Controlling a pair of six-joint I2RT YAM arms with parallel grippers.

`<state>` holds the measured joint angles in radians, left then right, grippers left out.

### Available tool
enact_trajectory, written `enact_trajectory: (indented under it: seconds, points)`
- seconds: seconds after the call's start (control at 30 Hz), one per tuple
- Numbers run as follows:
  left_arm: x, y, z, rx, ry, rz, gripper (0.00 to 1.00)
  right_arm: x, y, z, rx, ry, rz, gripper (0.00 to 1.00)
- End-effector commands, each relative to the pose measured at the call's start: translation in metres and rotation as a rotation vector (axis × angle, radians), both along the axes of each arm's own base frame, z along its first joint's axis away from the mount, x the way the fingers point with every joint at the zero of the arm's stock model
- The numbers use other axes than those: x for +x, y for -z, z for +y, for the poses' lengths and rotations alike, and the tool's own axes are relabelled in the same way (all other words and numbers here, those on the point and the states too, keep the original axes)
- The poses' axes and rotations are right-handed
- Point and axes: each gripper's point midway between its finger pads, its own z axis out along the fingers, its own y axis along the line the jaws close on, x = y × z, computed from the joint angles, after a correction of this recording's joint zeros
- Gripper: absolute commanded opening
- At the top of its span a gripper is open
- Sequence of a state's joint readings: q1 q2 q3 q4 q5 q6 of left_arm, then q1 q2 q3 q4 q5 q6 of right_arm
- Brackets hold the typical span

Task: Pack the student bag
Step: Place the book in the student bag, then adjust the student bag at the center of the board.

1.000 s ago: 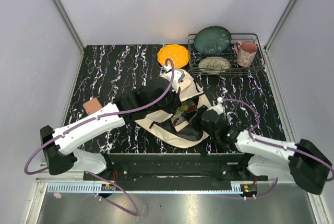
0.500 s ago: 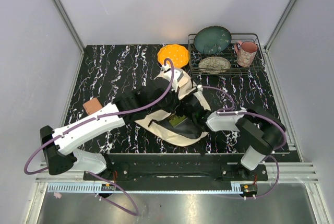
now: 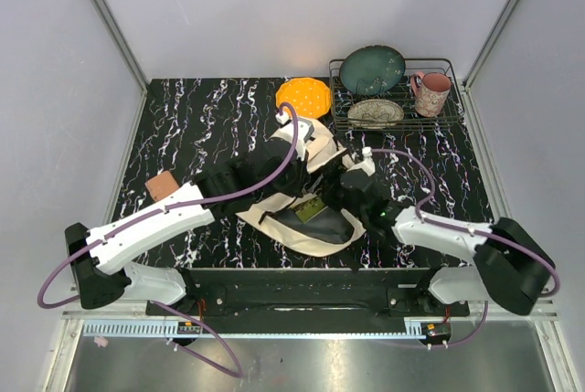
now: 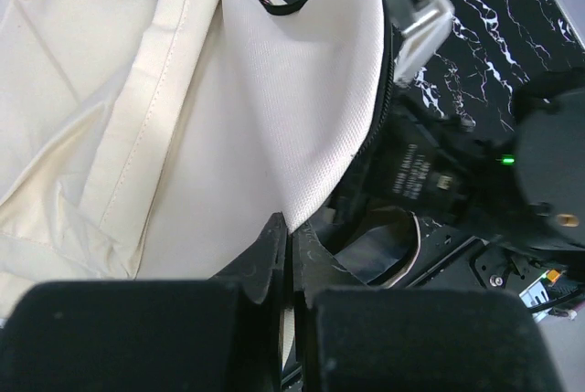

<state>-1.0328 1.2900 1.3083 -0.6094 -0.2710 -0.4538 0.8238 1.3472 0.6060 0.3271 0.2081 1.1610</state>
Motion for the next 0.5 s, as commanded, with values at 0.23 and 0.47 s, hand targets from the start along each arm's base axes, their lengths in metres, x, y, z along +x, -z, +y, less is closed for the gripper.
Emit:
enact_trajectory:
  seconds: [0.23, 0.47]
  points:
    - [0.007, -0.019, -0.001, -0.087, -0.036, -0.039, 0.0, -0.045, 0.033, -0.133, -0.445, 0.211, 0.068, 0.83]
    - [0.007, -0.009, -0.01, -0.087, -0.018, -0.004, 0.02, -0.061, -0.003, -0.139, -0.355, 0.157, -0.017, 0.81]
